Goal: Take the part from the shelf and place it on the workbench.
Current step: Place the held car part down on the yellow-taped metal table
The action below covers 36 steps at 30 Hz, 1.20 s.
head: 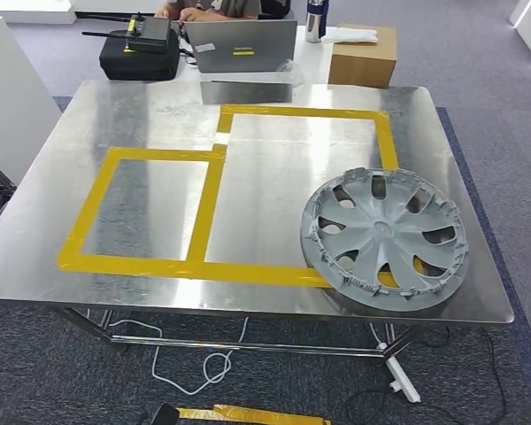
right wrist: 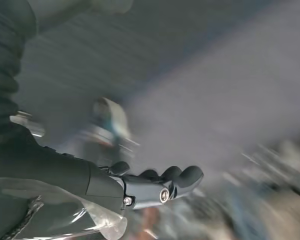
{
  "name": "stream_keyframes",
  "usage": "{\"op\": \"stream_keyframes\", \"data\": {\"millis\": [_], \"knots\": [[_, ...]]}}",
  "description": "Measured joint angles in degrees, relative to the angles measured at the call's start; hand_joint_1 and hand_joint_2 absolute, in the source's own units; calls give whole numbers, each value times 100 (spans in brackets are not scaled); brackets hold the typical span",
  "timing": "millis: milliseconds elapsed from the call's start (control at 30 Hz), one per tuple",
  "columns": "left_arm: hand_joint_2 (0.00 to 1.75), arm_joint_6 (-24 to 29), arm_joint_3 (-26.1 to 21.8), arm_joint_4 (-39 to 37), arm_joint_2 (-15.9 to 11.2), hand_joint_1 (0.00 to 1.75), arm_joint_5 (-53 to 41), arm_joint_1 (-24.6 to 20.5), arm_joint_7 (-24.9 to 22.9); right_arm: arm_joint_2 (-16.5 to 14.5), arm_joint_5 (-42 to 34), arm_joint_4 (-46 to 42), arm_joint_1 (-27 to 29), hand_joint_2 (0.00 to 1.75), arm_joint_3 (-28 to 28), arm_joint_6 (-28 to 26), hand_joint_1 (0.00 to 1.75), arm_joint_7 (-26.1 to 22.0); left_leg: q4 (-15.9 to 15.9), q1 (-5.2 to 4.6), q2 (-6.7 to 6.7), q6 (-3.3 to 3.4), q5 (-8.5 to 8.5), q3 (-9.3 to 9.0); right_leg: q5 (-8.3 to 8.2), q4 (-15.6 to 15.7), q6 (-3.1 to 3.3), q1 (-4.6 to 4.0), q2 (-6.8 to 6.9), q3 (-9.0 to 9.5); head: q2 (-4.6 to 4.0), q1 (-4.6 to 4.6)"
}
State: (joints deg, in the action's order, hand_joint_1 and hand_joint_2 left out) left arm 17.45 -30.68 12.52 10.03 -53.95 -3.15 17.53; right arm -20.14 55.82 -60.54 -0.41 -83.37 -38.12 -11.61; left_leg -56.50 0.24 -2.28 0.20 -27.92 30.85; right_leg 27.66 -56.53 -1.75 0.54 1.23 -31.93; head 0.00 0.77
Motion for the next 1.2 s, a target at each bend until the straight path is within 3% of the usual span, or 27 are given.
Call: {"op": "stream_keyframes", "data": {"millis": [133,267,433,633,833,900,933,1000,1033,1067,1100,1200], "knots": [[0,-18,-93,0,8,0,0,-4,29,58,451,1674,-249,175,-255,26,0,928,3,7,-1,-4,0,0,5,-2,10,-6,0,0,1,-1],[0,-46,-178,0,14,0,67,-4,95,155,743,2893,-369,0,-260,143,0,1140,3,6,0,-7,3,0,4,-4,12,-6,1,1,1,-1],[0,-96,-364,0,-8,0,209,18,125,287,1447,3913,-443,0,51,999,0,1252,2,3,0,-11,5,-1,1,-5,16,-3,2,0,0,2],[0,-103,-479,0,-30,0,233,24,123,386,1522,4403,-468,0,252,1220,0,1244,-9,-7,2,-3,-1,3,-4,0,9,6,4,3,1,1],[0,-201,-549,0,-96,0,248,26,141,431,1526,4553,-482,0,390,1866,0,459,4,-33,2,104,19,13,-56,47,-71,31,9,24,0,-3],[0,-227,-564,0,-109,0,250,19,179,440,1546,4573,-487,0,431,1942,0,265,132,-11,-10,165,130,-26,89,-54,-104,28,-16,-30,1,1],[0,-237,-575,0,-116,0,251,14,193,446,1558,4580,-486,0,454,1964,0,211,182,4,-16,182,176,-29,279,-276,-111,28,-38,-121,0,9],[0,-251,-604,0,-127,0,255,14,211,461,1573,4595,-485,0,493,1989,0,169,187,12,-22,194,217,9,728,-1016,-120,41,-79,-401,2,18],[0,-257,-621,0,-132,0,257,14,215,466,1578,4605,-483,0,510,2000,0,166,167,9,-23,186,226,37,843,-1329,-130,47,-88,-505,2,22],[0,-261,-635,0,-136,0,260,12,217,470,1588,4613,-481,0,523,2008,0,172,147,8,-25,176,232,62,837,-1457,-140,54,-92,-523,2,23],[0,-265,-648,0,-140,0,263,8,219,473,1602,4620,-479,0,538,2016,0,181,126,10,-26,164,239,84,726,-1355,-149,63,-92,-433,1,24],[0,-282,-668,0,-155,0,274,-10,230,479,1647,4637,-500,0,598,2054,0,194,43,11,-22,91,255,150,314,-306,-160,93,-58,195,1,24]]}}
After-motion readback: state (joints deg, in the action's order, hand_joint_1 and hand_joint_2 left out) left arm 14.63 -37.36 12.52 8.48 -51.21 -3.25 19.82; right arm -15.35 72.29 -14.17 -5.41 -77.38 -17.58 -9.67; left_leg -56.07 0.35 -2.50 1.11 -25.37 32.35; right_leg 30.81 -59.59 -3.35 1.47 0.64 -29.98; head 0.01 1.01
